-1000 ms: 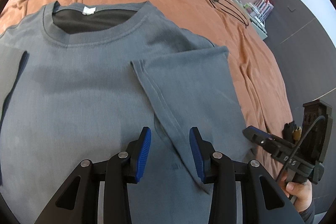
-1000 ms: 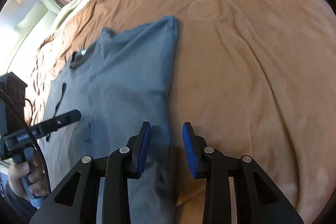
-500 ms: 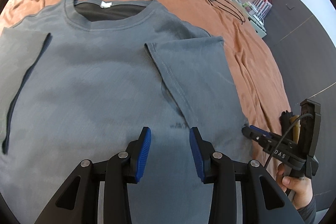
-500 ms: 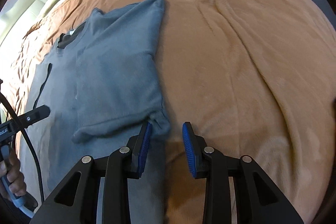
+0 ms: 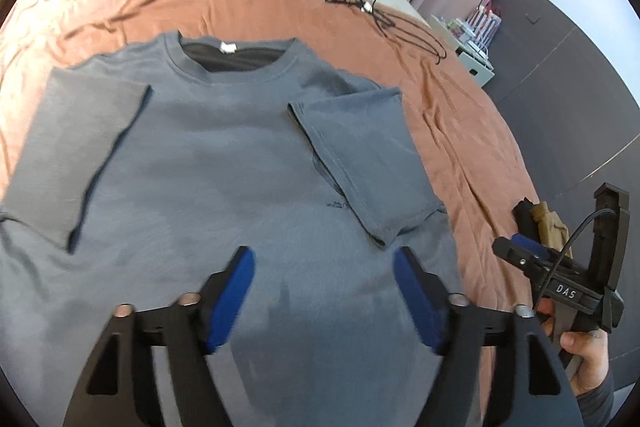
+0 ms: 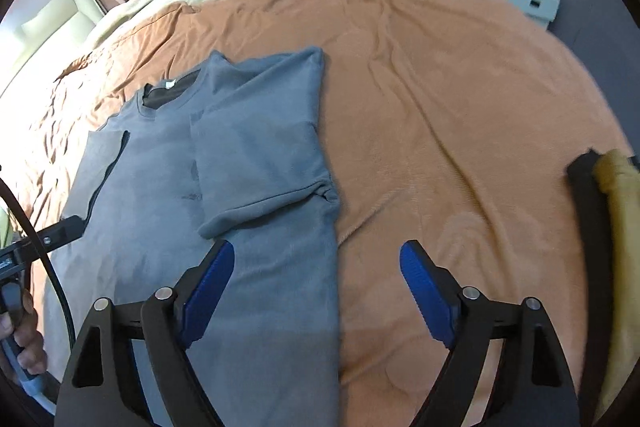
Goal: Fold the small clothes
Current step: 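Open both grippers and lift them away from the shirt, then move the left gripper down to the hem of the grey shirt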
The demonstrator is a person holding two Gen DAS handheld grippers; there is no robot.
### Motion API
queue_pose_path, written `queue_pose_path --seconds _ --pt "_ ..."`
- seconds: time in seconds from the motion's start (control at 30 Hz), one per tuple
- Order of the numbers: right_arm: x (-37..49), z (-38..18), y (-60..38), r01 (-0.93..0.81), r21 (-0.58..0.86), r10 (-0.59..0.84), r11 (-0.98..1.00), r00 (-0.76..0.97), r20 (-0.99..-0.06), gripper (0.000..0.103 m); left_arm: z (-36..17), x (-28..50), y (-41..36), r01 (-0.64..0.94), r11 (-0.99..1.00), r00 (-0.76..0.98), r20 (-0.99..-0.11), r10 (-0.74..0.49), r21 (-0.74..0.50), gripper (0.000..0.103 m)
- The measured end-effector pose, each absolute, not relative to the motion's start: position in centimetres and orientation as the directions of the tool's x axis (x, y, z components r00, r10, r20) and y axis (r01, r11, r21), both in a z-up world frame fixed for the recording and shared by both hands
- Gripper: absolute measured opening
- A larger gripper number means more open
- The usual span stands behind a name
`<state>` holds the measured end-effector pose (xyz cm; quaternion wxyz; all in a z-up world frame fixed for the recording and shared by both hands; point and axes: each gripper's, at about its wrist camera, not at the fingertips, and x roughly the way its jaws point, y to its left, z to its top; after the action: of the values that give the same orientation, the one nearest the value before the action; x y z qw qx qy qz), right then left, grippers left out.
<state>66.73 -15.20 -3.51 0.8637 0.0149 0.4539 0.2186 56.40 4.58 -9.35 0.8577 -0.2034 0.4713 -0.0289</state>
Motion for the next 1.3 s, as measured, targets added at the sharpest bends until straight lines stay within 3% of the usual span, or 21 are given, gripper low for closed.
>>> queue_pose_path --seconds 0.1,0.2,0.7,1.3 --pt "64.4 -2.2 -15.4 -0.353 0.199 0.371 0.914 0.530 -0.763 0.095 -8.1 54.6 5.1 -0.147 0.917 0.580 -0.783 -0.223 -0.370 0.097" --pt "62.6 -1.4 -15.7 -0.354 0.195 0.371 0.915 0.545 -0.752 0.099 -6.9 52.7 5.6 -0.147 0.920 0.605 -0.769 -0.207 -0.363 0.102" --pt "53.8 0.1 -18.2 -0.406 0.225 0.440 0.886 0.580 -0.685 0.099 -4.3 41.8 8.8 -0.156 0.927 0.667 -0.728 -0.156 -0.341 0.102" --pt "41.7 -1.7 -24.1 -0.428 0.270 0.498 0.863 0.621 -0.605 0.099 -4.9 26.2 12.2 -0.213 0.921 0.716 -0.693 -0.080 -0.326 0.102"
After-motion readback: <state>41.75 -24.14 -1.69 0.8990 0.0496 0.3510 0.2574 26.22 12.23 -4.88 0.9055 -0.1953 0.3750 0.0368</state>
